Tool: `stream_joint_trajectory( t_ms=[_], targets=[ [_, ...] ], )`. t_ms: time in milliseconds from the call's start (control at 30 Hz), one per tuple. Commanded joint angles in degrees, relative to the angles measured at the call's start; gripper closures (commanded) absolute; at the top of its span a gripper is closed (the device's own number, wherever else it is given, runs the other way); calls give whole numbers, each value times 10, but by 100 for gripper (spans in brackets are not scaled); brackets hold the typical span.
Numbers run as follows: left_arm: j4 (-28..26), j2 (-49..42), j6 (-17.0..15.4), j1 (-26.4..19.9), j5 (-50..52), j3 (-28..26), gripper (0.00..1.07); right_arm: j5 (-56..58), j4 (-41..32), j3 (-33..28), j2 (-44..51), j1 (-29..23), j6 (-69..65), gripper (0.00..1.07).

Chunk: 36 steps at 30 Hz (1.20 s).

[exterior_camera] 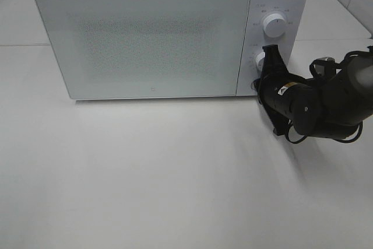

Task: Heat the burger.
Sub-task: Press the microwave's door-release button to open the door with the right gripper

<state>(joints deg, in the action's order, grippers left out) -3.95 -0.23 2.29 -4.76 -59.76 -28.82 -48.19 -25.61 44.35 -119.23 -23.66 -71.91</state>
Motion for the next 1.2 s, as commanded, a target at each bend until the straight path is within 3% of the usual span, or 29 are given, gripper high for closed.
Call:
stream_joint_trajectory(
  t_ms=[33, 1200],
  targets=[
    [-1, -2, -5, 3, 4, 2, 6, -39, -6, 7, 1, 8, 1, 107],
    [-1, -2, -5, 3, 4, 2, 6, -60, -2, 73, -14, 25, -41, 107]
  ],
)
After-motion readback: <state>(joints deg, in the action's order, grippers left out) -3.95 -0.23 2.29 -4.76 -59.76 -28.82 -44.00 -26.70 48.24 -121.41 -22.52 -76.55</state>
